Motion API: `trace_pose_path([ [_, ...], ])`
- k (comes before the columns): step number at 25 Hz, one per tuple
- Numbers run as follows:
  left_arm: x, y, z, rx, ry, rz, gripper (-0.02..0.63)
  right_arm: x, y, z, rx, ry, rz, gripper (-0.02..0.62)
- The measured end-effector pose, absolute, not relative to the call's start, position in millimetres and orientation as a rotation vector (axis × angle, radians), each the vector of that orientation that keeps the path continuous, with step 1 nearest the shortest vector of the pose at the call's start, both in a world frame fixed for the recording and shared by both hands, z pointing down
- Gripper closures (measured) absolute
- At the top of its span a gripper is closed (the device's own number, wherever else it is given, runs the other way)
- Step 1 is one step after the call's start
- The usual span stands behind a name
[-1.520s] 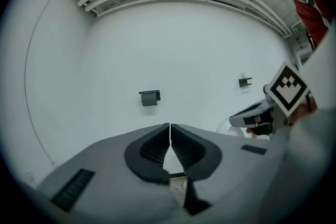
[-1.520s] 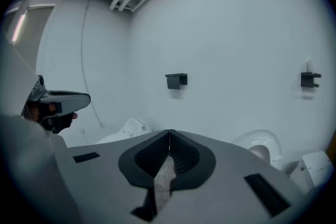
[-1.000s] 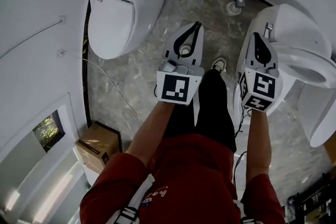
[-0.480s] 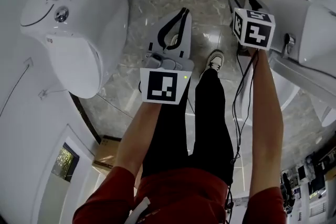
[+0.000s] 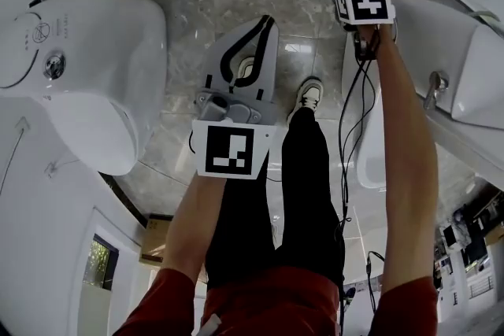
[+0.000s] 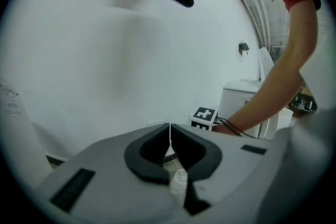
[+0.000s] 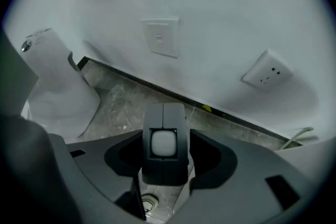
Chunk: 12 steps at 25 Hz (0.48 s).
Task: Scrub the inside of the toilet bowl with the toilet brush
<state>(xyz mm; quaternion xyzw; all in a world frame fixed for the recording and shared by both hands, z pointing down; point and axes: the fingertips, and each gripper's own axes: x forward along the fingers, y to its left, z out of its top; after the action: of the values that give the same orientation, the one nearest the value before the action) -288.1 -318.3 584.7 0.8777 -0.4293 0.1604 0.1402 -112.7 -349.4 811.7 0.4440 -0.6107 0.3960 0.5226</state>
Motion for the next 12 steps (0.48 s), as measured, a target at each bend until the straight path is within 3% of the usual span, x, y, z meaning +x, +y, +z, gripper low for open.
trace_pose_path([
  [3, -292, -315, 592, 2.529, -1.214, 0.470, 0.611, -113, -346, 828, 1.054, -1.422, 1.017, 0.414],
  [12, -275, -300, 581, 2.490, -1.165, 0.475, 0.611, -114, -328, 806, 1.191, -1.409, 0.971, 0.428],
])
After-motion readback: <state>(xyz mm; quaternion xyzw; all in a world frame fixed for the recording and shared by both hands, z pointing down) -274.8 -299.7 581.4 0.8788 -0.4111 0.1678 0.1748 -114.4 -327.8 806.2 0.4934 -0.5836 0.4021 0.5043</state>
